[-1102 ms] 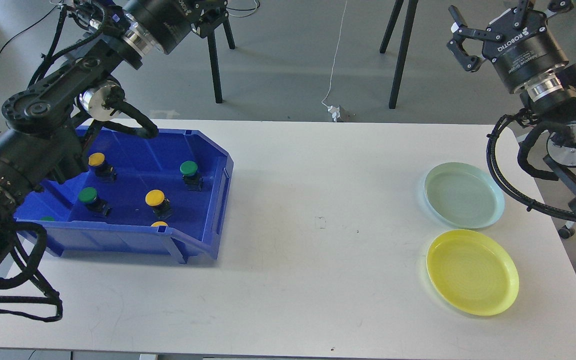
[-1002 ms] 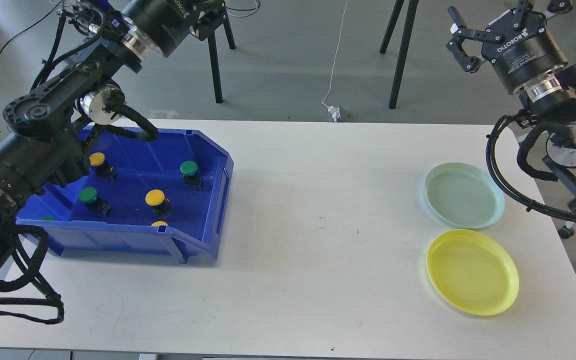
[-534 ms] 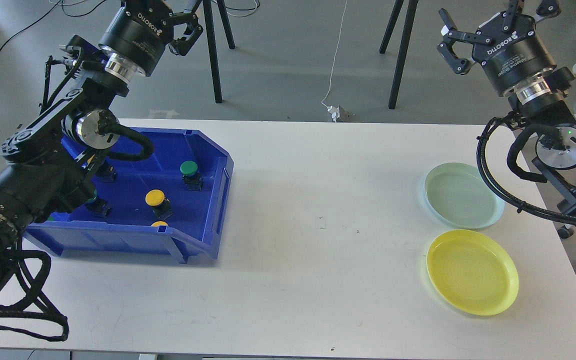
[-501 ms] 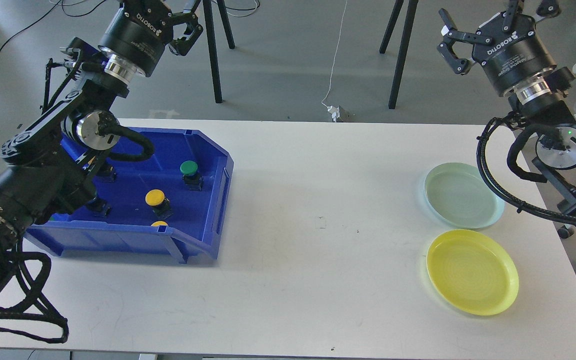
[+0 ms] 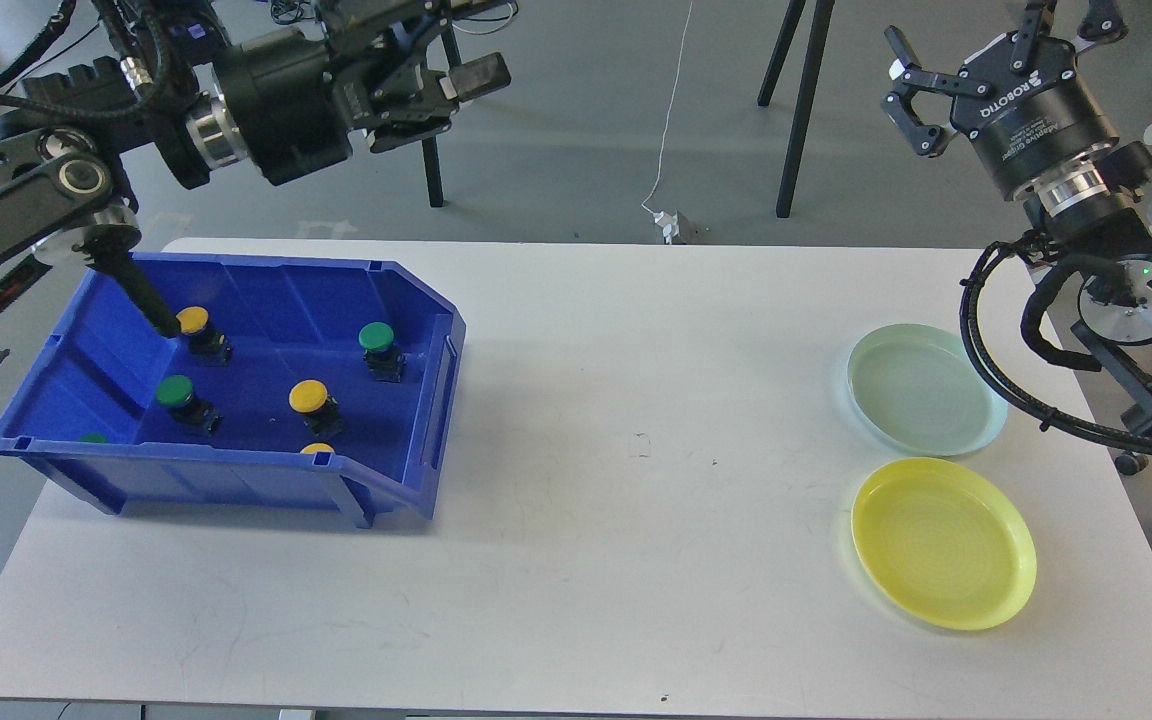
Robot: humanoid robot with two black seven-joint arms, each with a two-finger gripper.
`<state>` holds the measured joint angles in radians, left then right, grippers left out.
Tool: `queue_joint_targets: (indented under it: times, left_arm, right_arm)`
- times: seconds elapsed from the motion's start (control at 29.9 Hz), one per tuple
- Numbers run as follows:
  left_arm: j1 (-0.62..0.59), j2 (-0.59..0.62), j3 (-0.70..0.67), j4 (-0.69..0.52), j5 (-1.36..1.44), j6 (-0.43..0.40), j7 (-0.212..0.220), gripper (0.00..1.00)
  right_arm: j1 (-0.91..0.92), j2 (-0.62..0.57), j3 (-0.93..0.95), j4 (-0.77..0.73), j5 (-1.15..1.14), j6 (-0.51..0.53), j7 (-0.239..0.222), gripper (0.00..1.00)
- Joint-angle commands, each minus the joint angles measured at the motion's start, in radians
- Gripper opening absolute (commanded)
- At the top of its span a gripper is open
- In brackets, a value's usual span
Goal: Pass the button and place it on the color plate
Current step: 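Lower the left gripper into the bin and grasp a yellow-topped button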
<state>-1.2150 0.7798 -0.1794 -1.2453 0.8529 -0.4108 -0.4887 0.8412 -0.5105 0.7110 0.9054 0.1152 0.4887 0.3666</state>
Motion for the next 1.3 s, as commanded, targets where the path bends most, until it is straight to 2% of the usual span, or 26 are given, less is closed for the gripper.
queue_joint_targets:
  times: [0.0, 0.13, 0.3, 0.47, 0.67, 0.94, 1.27]
  left_arm:
    - [-0.171, 0.082, 0.301, -0.013, 0.257, 0.056, 0.0, 0.94]
    - [-0.232, 0.07, 0.513, 0.009, 0.432, 0.061, 0.0, 0.95]
    - [-0.193, -0.057, 0.62, 0.164, 0.471, 0.07, 0.0, 0.96]
    - [-0.097, -0.129, 0.627, 0.265, 0.471, 0.079, 0.0, 0.96]
    - [-0.005, -0.209, 0.629, 0.449, 0.477, 0.093, 0.0, 0.96]
    - [0.037, -0.237, 0.653, 0.556, 0.48, 0.093, 0.0, 0.96]
    - [0.075, -0.281, 0.655, 0.618, 0.48, 0.092, 0.0, 0.96]
  right_arm:
    - [-0.008, 0.0, 0.002, -0.005, 0.0, 0.0, 0.0, 0.99]
    - [-0.037, -0.003, 0.004, -0.005, 0.0, 0.0, 0.0, 0.99]
    - [-0.083, -0.017, 0.031, -0.003, 0.0, 0.0, 0.0, 0.99]
    - [-0.097, -0.04, 0.042, 0.001, 0.0, 0.0, 0.0, 0.99]
    - [-0.097, -0.057, 0.044, 0.001, 0.0, 0.0, 0.0, 0.99]
    - [-0.106, -0.056, 0.048, 0.004, 0.001, 0.0, 0.0, 0.99]
    - [-0.122, -0.056, 0.048, 0.006, 0.001, 0.0, 0.0, 0.99]
